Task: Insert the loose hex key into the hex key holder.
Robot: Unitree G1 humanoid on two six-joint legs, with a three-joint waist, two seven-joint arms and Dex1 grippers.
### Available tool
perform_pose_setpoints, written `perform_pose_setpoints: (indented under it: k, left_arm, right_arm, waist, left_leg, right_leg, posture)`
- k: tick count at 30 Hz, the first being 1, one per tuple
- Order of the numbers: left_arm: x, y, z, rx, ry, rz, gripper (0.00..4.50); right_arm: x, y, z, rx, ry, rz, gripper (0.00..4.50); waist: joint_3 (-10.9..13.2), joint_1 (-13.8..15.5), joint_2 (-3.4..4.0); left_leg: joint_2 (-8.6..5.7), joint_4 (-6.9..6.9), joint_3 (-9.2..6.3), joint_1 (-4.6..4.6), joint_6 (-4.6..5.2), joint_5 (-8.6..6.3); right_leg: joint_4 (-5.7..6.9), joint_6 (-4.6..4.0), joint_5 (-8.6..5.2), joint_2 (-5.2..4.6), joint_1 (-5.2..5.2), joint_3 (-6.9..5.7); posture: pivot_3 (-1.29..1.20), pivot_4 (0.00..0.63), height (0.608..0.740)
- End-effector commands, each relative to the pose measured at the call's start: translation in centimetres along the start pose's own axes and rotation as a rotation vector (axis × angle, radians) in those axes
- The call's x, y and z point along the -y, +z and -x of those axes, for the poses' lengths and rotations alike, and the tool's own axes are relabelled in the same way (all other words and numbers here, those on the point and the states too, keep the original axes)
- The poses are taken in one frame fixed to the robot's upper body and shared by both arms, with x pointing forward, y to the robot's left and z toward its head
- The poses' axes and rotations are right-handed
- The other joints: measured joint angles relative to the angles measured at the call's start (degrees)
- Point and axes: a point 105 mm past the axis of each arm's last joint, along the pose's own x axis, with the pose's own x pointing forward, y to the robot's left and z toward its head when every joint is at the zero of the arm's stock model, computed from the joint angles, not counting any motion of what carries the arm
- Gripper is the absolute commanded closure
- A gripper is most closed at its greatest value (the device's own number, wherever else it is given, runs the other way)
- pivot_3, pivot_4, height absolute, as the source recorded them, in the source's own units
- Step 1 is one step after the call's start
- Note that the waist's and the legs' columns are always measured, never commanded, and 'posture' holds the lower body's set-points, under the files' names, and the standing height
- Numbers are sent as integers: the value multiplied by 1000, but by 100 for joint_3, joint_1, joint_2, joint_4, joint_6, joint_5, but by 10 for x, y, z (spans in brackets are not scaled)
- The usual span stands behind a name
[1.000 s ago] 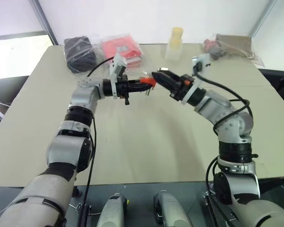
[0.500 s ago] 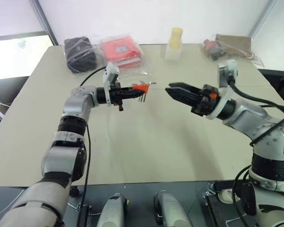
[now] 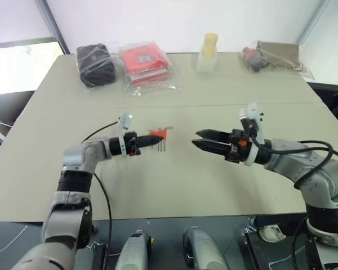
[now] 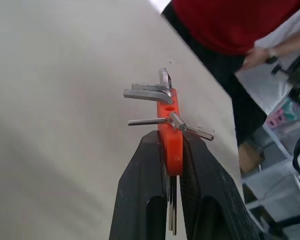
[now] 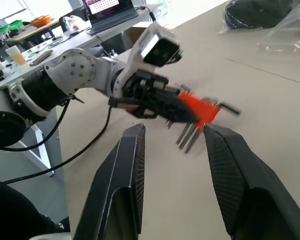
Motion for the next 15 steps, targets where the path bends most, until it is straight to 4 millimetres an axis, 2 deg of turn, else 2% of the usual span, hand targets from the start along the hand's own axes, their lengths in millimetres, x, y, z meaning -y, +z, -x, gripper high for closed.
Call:
perform_pose_setpoints:
  k: [1,3,5,7,9,12,15]
  left_arm:
    - [4,2,3,-31,19,33,3261]
    - [-10,-4,5,-78,112,32,2250]
    - [-36,-11,12,-143,297,-59,1278]
    - [-55,-12,24,-196,427,-147,1278]
    - [-65,-4,39,-224,517,-247,1278]
    - [-64,32,61,-126,606,-397,1278]
    - [-59,49,71,-43,655,-478,1278]
  right_arm:
    - [-3,8,0,21,11,47,2576]
    - [-3,7,-1,21,10,46,2576]
    - [-3,6,-1,20,9,45,2576]
    - [-3,6,0,19,4,43,2576]
    - [-2,5,3,15,-5,44,2576]
    - [3,4,11,9,-45,44,2576]
    - [12,3,16,31,-111,40,2576]
  waist:
    - [0,21,0]
    - [0,26,0]
    - [0,27,-1]
    - [-1,38,0]
    - [-2,3,-2]
    - [-3,-56,-2]
    - [-2,-57,-2]
  left_leg:
    - [0,1,-1,0,0,0]
    - [-1,3,-1,0,0,0]
    - [-2,3,-1,2,0,0]
    - [-2,1,-4,17,0,0]
    - [-2,-13,-1,73,0,0]
    - [7,-27,6,109,1,-2]
    - [10,-32,6,94,3,-3]
  right_leg:
    - [0,0,0,0,1,-1]
    - [-2,0,0,-2,5,-3]
    - [-3,0,0,-3,7,-2]
    - [-6,-2,-1,-3,25,-6]
    - [-17,-4,-2,-3,76,-4]
    - [-24,-32,-20,2,104,0]
    - [-7,-25,-25,5,76,1]
  posture:
    - [0,150,740]
    - [0,150,740]
    - [0,150,740]
    - [0,150,740]
    - [0,150,740]
    - [0,150,740]
    - [0,150,740]
